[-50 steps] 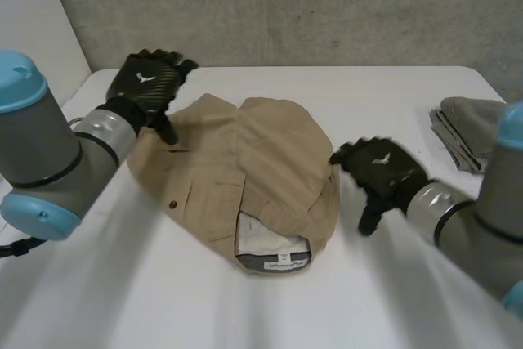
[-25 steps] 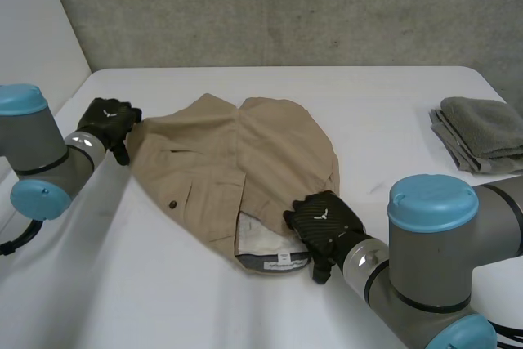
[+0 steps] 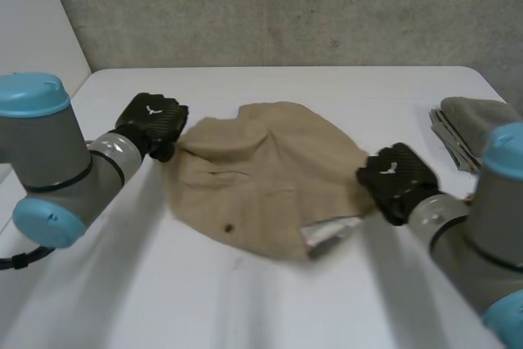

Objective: Fold the laundry.

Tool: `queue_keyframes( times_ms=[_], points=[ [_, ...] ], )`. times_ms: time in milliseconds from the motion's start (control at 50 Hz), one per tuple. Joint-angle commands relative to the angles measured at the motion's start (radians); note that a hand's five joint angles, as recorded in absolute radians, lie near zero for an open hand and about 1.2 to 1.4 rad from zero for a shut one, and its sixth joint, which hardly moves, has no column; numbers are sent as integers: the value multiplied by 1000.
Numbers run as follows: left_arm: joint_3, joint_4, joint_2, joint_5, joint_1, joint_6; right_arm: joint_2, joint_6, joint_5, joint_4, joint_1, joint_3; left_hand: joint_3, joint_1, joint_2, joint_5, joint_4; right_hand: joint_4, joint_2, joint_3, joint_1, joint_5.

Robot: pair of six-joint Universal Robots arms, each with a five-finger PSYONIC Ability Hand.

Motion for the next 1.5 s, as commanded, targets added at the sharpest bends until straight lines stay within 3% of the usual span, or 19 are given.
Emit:
queue_keyframes(
  times_ms=[20, 40, 60, 120, 260, 360, 500, 580, 760, 900, 940, 980, 1020, 1040, 1060, 1160, 1280, 1360, 1500],
  points=[
    [-159, -5, 139, 0, -96, -49, -12, -314, 12, 164, -221, -9, 208, 245, 201, 238, 199, 209, 238, 218, 452, 244],
    [-191, -4, 155, 3, -129, -57, -9, -329, 14, 171, -233, -14, 208, 245, 201, 238, 199, 209, 238, 218, 452, 244],
    [-203, -4, 158, 4, -142, -58, -11, -355, 14, 171, -252, -23, 104, 141, 97, 134, 95, -145, -115, -136, 99, -110],
    [-246, -1, 173, -7, -189, -52, -9, -327, 19, 149, -260, -42, -643, -606, -649, -613, -651, -1013, -984, -1004, -769, -978],
    [-265, 1, 210, -97, -196, -49, -26, 7, 8, 129, -154, -134, -752, -715, -758, -722, -760, -1013, -984, -1004, -769, -978],
    [-279, -7, 228, -177, -159, -47, -67, 247, -72, 174, -125, -181, -752, -715, -758, -722, -760, -1013, -984, -1004, -769, -978],
    [-377, 4, 285, -188, -50, -51, 12, 322, -213, 318, -83, -245, -761, -723, -767, -731, -769, -1013, -984, -1004, -769, -978],
    [-406, 16, 290, -170, 7, -51, 128, 374, -212, 350, -33, -328, -769, -732, -776, -739, -778, -1008, -979, -1000, -765, -974],
    [-403, 36, 209, -7, 96, -47, 311, 408, -208, 424, -8, -469, -758, -720, -764, -728, -766, -941, -912, -932, -697, -906],
    [-336, 67, 91, 42, 91, -43, 403, 424, -198, 431, -2, -540, -661, -624, -668, -631, -670, -821, -792, -812, -577, -786],
    [-311, 65, 57, 40, 90, -41, 428, 421, -176, 433, 7, -563, -597, -559, -603, -567, -605, -689, -660, -680, -445, -654],
    [-262, 56, 0, 39, 87, -38, 443, 416, -161, 433, 13, -580, -304, -267, -310, -274, -312, -525, -496, -516, -282, -490],
    [-228, 53, -31, 36, 85, -31, 460, 414, -138, 433, 23, -617, -4, 33, -11, 26, -13, 79, 108, 88, 322, 114],
    [-193, 53, -58, 34, 81, -17, 465, 413, -133, 433, 23, -634, 206, 243, 199, 236, 197, 208, 237, 216, 451, 242],
    [-173, 53, -68, 34, 78, -8, 472, 410, -120, 431, 23, -676, 208, 245, 201, 238, 199, 209, 238, 218, 452, 244],
    [-6, 59, -95, -25, 45, 64, 488, 387, -86, 431, 24, -854, 208, 245, 201, 238, 199, 209, 238, 218, 452, 244],
    [337, 91, -91, -180, 1, 61, 477, 365, -51, 396, 30, -1124, 208, 245, 201, 238, 199, 209, 238, 218, 452, 244],
    [516, 188, -88, -230, -7, 23, 450, 364, 0, 236, 47, -1305, 208, 245, 201, 238, 199, 209, 238, 218, 452, 244],
    [608, 326, -63, -302, -11, -44, 325, 365, 31, -39, 55, -1260, 208, 245, 201, 238, 199, 209, 238, 218, 452, 244]
  ],
)
